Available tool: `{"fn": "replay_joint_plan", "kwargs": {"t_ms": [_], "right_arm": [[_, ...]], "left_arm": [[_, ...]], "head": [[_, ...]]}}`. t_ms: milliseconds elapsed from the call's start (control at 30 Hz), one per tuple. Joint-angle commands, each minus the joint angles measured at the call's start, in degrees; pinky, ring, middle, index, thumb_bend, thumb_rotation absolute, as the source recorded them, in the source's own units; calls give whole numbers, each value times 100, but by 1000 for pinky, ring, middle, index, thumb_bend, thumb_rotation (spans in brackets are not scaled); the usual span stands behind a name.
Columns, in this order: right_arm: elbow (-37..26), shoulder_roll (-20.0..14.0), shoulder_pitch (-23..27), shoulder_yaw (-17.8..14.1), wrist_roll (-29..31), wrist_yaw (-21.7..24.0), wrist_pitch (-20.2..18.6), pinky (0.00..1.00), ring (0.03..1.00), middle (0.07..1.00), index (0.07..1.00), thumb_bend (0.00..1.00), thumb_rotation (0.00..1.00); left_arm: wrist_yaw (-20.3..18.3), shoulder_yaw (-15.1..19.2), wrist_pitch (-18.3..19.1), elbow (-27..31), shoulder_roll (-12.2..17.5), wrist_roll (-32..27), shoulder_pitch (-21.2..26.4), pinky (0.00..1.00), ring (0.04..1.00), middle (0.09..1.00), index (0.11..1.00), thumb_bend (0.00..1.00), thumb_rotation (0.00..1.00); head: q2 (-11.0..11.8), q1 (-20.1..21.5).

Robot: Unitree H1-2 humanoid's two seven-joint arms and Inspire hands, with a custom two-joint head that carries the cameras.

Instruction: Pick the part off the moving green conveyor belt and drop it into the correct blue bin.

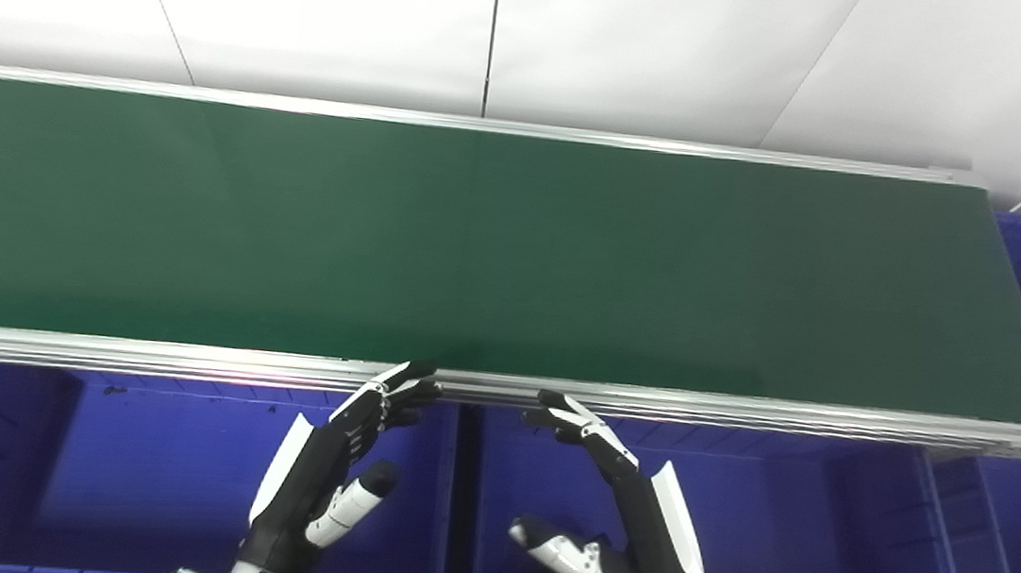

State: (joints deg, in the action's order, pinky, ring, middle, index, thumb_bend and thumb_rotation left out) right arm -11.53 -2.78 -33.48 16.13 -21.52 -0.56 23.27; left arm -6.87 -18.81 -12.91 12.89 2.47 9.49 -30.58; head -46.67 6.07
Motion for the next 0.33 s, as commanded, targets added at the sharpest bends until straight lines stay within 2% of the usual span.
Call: {"fn": "replay_joint_plan", "kwargs": {"t_ms": [0,100,300], "right_arm": [[-3,-45,74,38,142,-104,351,817,869,876,773,718,999],[184,-80,150,118,193,-214,360,812,861,870,787,723,1000],[190,-57,152,134,135,-200,251,806,858,871,796,741,1000]], "left_arm": [[104,-28,-277,73,-90,-3,-43,819,827,805,861,745,959],[172,13,-336,8,-112,12,-37,826,829,803,862,702,990],[197,23,-314,-63,-99,91,-9,823,831,807,859,707,1000]], "head": [[7,-10],[21,-31],[-8,-91]]}}
